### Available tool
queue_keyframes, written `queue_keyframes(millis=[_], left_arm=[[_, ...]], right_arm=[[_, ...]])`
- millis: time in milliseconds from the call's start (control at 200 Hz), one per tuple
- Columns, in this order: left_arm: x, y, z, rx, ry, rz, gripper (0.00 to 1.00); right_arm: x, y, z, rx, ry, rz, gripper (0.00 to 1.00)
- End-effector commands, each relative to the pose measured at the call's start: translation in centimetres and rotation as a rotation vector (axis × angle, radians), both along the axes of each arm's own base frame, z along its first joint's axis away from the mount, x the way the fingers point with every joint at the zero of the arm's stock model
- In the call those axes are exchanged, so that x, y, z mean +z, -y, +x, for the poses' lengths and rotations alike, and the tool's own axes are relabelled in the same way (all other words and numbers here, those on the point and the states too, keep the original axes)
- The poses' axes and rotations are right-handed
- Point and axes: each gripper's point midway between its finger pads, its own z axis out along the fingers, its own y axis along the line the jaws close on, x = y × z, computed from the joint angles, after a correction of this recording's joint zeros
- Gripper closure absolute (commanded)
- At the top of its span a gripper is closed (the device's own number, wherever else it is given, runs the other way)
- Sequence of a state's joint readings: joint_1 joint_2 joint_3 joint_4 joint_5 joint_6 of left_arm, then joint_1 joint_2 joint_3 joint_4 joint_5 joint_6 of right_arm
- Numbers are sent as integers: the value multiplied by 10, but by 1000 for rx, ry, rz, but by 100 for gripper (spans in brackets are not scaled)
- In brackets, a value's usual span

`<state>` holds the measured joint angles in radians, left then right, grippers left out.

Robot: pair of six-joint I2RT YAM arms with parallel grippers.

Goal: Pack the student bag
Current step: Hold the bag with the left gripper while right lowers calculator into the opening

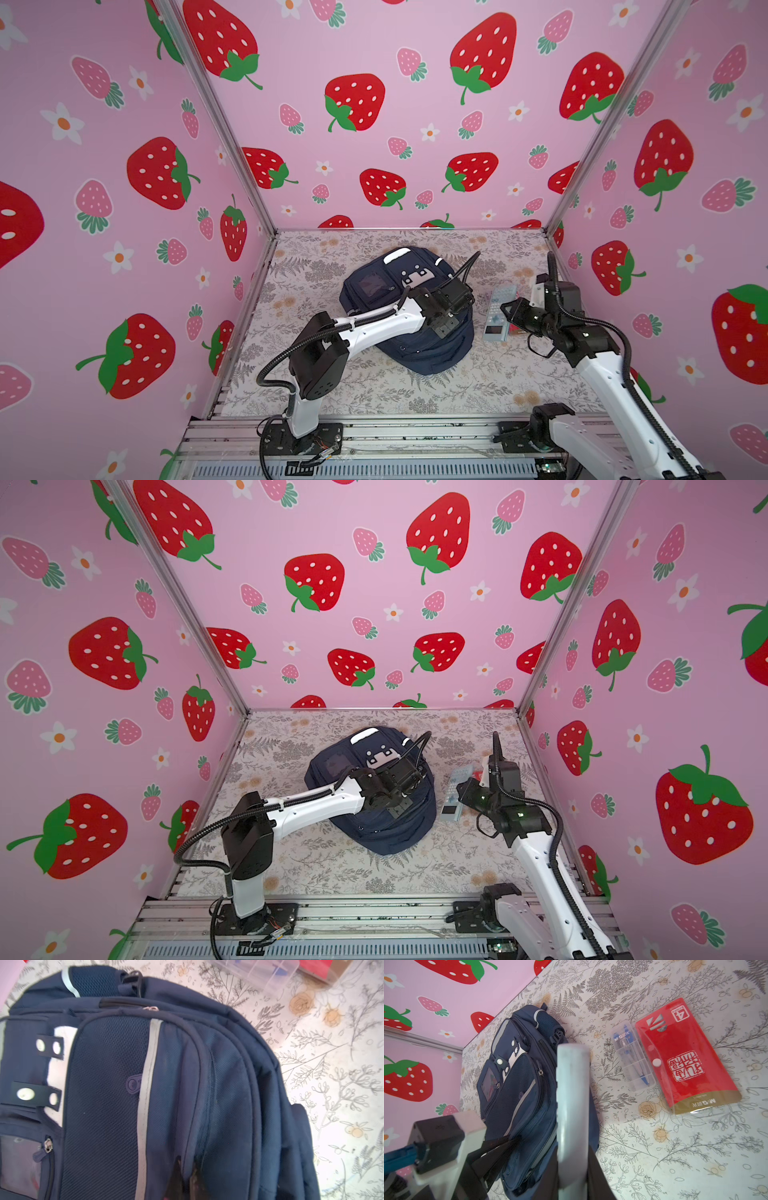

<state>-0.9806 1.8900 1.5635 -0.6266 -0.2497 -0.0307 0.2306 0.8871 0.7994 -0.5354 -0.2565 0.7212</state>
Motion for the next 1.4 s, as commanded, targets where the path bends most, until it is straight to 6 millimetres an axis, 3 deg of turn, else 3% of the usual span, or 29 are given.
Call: queue_keyframes(millis=[0,120,235,530,845,1120,1396], left_arm=[[62,-15,18,58,112,-167,100],[102,-22,15,47,100,-415,100],[118,-25,4,-27,31,-570,100],[106,-20,-12,-99,-59,-658,100],[102,-17,-15,-110,-60,-700,100],[92,-20,-24,-139,-78,-691,100],[73,-14,-26,-160,-126,-676,100]], right_arm=[[25,-16,3,73,85,86,95],[26,-32,1,137,88,169,95],[23,-47,-1,187,83,266,95],[9,-78,4,229,34,352,95],[-39,-97,18,143,-142,387,98],[-76,-113,16,112,-236,338,99],[-67,-165,36,209,-175,393,100]])
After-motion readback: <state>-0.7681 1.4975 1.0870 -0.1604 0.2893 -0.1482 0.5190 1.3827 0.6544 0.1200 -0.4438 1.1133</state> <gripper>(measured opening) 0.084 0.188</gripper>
